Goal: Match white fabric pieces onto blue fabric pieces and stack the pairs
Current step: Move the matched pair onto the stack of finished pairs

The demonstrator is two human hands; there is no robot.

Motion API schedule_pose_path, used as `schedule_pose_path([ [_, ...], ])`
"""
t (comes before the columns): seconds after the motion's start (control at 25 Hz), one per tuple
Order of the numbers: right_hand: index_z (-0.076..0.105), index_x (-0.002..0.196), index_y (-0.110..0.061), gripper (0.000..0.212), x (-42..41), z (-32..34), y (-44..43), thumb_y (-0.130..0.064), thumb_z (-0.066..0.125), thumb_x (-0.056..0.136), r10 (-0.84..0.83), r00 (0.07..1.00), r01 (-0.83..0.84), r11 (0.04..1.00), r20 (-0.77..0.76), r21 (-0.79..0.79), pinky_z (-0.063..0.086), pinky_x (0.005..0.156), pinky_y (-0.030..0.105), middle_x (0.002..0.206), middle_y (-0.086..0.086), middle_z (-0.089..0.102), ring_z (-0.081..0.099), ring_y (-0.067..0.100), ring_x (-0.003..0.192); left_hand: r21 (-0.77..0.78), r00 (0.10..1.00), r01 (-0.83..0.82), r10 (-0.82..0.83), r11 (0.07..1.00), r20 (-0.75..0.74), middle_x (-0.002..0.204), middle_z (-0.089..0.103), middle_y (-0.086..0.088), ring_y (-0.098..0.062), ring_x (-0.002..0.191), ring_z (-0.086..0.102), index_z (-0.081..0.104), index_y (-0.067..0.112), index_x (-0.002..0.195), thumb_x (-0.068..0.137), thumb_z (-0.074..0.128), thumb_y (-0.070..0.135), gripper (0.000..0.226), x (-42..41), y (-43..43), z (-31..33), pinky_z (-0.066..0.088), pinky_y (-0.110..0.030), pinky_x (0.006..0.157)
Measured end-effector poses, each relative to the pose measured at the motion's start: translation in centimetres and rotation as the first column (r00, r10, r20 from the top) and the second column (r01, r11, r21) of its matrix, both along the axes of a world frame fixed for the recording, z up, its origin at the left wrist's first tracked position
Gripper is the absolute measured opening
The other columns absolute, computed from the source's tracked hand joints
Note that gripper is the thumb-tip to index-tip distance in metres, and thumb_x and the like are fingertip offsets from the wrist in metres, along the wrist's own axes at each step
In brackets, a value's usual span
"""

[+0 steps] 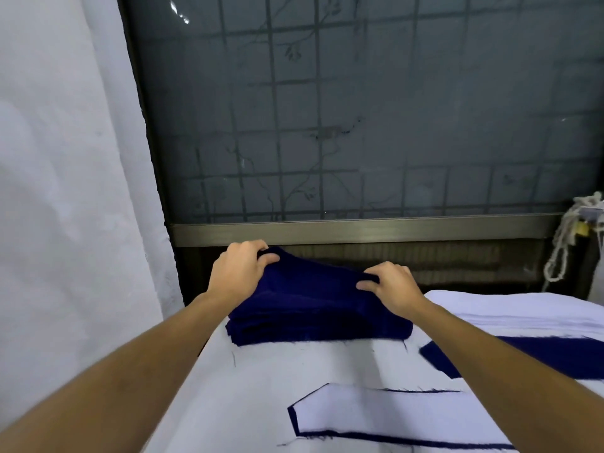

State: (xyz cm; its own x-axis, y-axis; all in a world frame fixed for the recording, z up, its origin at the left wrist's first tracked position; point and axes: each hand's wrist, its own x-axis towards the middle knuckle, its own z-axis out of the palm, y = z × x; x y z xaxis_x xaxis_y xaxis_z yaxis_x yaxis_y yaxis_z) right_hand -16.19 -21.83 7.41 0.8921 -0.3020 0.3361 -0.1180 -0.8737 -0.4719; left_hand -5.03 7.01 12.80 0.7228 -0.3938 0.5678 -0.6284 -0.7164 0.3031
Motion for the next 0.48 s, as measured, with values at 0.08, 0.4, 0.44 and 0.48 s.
schedule_pose_path([
  [0.08, 0.067, 0.129, -0.017, 0.049, -1.9, 0.2, -1.1, -0.046, 0.069, 0.089, -0.029, 0.997, 0.031, 0.999, -0.074, 0.028, 0.044, 0.107, 0.044, 0.122, 0.002, 0.07, 0.06, 0.028, 0.12, -0.003, 0.999, -0.025, 0.025, 1.0, -0.037, 0.093, 0.068, 0.002, -0.017, 0.082, 0.061, 0.069, 0.024, 0.112, 0.098, 0.057, 0.051, 0.033, -0.6, 0.2, -0.3, 0.049, -0.035, 0.066],
  [0.4, 0.074, 0.087, -0.03, 0.013, -10.3, -1.7, -5.8, -0.043, 0.076, 0.085, -0.075, 0.979, 0.087, 0.994, -0.187, 0.06, 0.057, 0.086, 0.039, 0.079, -0.009, 0.074, 0.069, 0.01, 0.08, -0.023, 0.978, -0.039, 0.034, 0.999, -0.206, 0.088, 0.066, 0.005, -0.011, 0.075, 0.063, 0.064, 0.028, 0.102, 0.095, 0.06, 0.052, 0.025, -3.5, 0.3, -4.7, 0.059, -0.033, 0.066],
  [0.44, 0.074, 0.085, -0.03, 0.013, -11.3, -2.0, -6.4, -0.043, 0.077, 0.085, -0.087, 0.975, 0.1, 0.993, -0.203, 0.057, 0.057, 0.083, 0.038, 0.079, -0.008, 0.074, 0.068, 0.011, 0.079, -0.025, 0.973, -0.05, 0.043, 0.998, -0.226, 0.09, 0.066, 0.005, -0.012, 0.077, 0.063, 0.063, 0.028, 0.1, 0.095, 0.06, 0.051, 0.023, -3.8, 0.4, -5.2, 0.06, -0.034, 0.068],
  [0.48, 0.075, 0.082, -0.027, 0.016, -12.3, -2.3, -7.1, -0.042, 0.078, 0.084, -0.09, 0.972, 0.105, 0.993, -0.216, 0.056, 0.056, 0.081, 0.038, 0.078, -0.005, 0.073, 0.068, 0.015, 0.078, -0.032, 0.966, -0.06, 0.05, 0.998, -0.253, 0.092, 0.066, 0.004, -0.014, 0.079, 0.064, 0.063, 0.028, 0.1, 0.096, 0.06, 0.049, 0.022, -4.1, 0.6, -5.8, 0.061, -0.036, 0.07],
])
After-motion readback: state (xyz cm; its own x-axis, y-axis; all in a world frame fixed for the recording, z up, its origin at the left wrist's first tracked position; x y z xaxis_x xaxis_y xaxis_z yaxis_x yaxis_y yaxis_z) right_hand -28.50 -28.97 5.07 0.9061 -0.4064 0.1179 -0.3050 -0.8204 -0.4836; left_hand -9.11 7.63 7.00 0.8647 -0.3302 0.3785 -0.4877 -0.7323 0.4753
